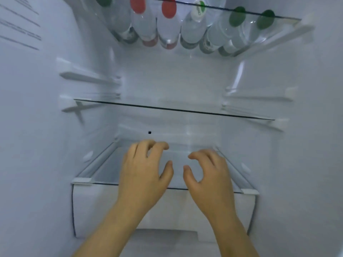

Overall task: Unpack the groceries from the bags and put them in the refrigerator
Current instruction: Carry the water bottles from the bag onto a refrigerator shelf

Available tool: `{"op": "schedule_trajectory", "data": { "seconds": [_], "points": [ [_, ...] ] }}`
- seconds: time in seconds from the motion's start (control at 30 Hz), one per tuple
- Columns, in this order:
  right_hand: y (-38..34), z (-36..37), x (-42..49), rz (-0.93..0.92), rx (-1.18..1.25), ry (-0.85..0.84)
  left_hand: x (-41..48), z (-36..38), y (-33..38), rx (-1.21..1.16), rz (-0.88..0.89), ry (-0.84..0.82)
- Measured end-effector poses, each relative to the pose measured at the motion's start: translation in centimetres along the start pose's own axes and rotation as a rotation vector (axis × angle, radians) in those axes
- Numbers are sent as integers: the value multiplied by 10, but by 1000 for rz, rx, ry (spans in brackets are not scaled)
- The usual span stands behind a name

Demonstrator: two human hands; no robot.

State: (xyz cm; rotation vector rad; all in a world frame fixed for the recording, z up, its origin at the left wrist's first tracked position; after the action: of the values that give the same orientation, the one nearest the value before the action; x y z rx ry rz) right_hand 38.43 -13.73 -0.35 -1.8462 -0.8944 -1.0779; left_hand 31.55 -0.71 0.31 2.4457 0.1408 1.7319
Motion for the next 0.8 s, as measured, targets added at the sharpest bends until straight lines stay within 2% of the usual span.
{"op": "schedule_trajectory", "data": {
  "seconds": [0.17, 0.33, 0.57, 0.8],
  "points": [
    [23, -4, -42, 119, -72, -65, -47, 23, 5, -59, -55, -120],
    [19, -24, -74, 198, -193, -7, -72, 21, 20, -184, -9, -149],
    [-5, -57, -141, 407, -366, -4, -107, 19, 49, -436, 127, -340],
    [-42, -131, -227, 660, -578, 83, -166, -2, 112, -639, 317, -594]
  ]
}}
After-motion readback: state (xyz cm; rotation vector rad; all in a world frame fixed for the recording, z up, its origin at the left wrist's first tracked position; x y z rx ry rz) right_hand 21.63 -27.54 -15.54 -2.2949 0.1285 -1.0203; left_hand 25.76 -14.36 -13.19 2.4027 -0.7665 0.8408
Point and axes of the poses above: each hand's wrist, its own x-axis towards the middle knuckle, its own z-axis out of the palm, y = z × x, the point moved 2 cm from there along x, towards the middle knuckle, and after that the axes turned 1 degree about x, right-handed, at the moved point
